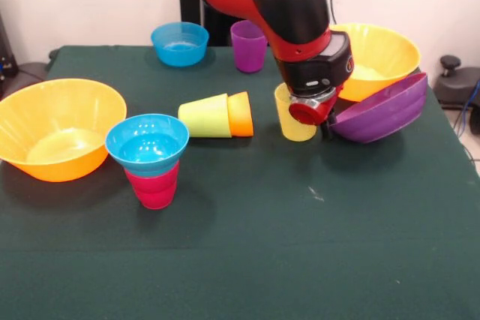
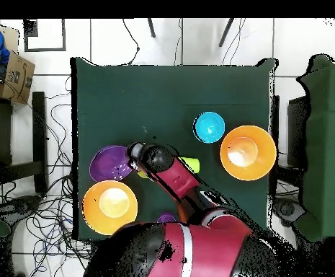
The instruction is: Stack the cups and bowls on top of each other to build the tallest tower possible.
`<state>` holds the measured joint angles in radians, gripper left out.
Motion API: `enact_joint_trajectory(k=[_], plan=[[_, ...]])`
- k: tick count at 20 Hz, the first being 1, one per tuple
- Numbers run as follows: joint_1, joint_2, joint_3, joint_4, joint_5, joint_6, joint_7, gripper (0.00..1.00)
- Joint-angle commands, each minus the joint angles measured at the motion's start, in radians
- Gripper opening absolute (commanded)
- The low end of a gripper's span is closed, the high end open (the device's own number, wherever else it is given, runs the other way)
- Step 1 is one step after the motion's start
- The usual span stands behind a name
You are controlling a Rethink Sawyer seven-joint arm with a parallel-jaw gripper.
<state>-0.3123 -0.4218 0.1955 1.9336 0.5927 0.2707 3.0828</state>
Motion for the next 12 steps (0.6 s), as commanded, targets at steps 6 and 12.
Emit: enact_joint_trajectory(k=[6,12], plan=[[-0.228,0.055,0.238,0.008,-0.298,-0.027,-0.189,0.00],[-0.247,-0.021,0.261,0.086,-0.392,-0.072,-0.092,0.00]])
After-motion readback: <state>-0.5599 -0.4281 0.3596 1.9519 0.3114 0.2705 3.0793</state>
